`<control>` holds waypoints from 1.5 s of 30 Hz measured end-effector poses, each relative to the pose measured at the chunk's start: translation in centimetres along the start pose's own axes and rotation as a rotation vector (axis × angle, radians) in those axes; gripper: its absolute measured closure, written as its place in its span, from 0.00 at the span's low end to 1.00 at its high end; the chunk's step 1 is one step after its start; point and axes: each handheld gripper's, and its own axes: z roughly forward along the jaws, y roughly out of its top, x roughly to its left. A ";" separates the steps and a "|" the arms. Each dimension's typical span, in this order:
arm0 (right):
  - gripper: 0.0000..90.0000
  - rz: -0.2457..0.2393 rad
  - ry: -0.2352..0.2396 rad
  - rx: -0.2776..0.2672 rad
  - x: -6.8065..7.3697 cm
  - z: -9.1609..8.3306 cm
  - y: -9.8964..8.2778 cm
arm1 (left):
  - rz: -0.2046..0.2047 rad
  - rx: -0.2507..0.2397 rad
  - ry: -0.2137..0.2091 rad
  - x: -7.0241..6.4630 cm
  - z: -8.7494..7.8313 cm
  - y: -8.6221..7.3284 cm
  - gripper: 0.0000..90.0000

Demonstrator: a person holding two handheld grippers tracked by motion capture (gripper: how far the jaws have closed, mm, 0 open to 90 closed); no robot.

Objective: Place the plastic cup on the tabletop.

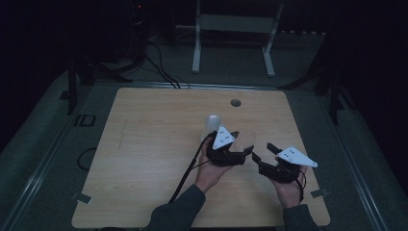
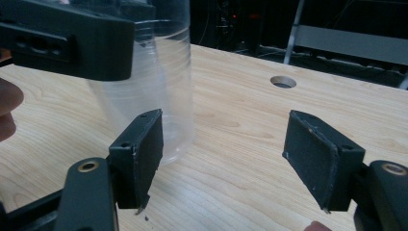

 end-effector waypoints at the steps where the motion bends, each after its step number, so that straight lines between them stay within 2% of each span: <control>1: 0.33 0.000 -0.001 0.000 0.0 0.0 0.0 | 0.000 0.000 -0.001 0.0 -0.1 0.0 0.33; 24: 0.33 0.004 -0.011 -0.006 -0.3 -0.3 0.0 | 0.016 0.005 0.019 0.0 -0.6 -1.0 0.33; 45: 0.33 0.007 -0.013 -0.006 -0.4 -0.3 0.0 | 0.013 0.003 0.012 0.2 -0.7 -2.0 0.33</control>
